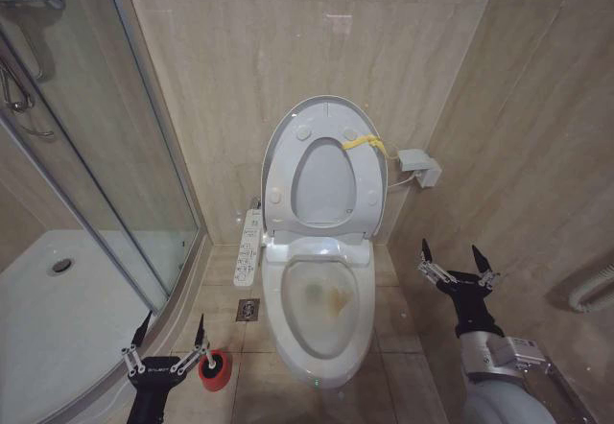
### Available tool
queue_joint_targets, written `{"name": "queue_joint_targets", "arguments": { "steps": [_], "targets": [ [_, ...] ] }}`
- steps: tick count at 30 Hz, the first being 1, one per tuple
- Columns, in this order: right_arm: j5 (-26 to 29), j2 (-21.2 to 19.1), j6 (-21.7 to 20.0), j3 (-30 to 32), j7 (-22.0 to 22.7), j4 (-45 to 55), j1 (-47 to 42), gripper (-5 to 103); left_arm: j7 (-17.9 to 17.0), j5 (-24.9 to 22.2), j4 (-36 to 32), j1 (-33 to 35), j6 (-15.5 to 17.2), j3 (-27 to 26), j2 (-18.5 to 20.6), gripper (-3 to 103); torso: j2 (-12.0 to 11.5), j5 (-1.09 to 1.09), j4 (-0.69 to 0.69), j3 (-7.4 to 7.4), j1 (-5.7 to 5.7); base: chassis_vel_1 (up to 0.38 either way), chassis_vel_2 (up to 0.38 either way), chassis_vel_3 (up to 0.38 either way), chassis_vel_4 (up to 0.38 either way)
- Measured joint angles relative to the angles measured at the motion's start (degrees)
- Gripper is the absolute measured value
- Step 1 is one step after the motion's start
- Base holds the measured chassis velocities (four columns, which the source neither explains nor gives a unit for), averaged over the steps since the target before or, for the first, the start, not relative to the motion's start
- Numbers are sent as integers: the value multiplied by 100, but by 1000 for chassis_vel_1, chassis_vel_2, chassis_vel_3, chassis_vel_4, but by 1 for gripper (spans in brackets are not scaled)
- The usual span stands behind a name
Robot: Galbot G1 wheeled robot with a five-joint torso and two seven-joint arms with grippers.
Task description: Open the toilet lid, clean the toilet bowl with a toilet brush, close the toilet lid, and flush.
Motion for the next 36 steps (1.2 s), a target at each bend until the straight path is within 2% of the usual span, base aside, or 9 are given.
{"name": "queue_joint_targets", "arguments": {
  "steps": [5,10,14,15,16,19,28,30,36],
  "targets": [
    [22,-19,7,23,-38,-68,-34,100,-15,-370,625,-169,-155,-127,40,96,0,0,0,0,0,0,0,0,0],
    [32,-51,19,27,-45,-152,-26,100,36,-666,1389,-421,-459,-184,60,99,0,-1,0,0,0,0,0,0,0],
    [45,-95,16,16,-40,-186,-2,100,399,-1046,2266,-822,-815,-200,165,100,0,-1,0,0,0,0,0,0,0],
    [48,-103,12,-9,-37,-186,-1,100,611,-1185,2628,-1062,-954,-192,239,100,0,-1,0,0,0,0,0,0,0],
    [48,-103,12,-9,-37,-186,-1,100,611,-1185,2628,-1062,-954,-192,239,100,0,-1,0,0,0,0,0,0,0],
    [20,-108,-2,-61,-7,-160,2,100,894,-1278,3257,-1584,-1090,-117,367,100,0,-2,0,0,1,0,0,0,0],
    [4,-105,-10,-47,25,-138,-63,100,1323,-1679,4237,-2675,-1160,95,587,102,-1,-1,-2,0,1,0,0,0,0],
    [4,-108,-10,-42,36,-138,-62,100,1404,-1754,4519,-2915,-1153,157,638,99,0,0,-1,0,1,0,0,0,0],
    [9,-142,-18,-30,48,-182,-29,100,1517,-1943,4906,-3056,-1094,240,619,99,0,0,2,1,1,0,0,0,0]
  ]
}}
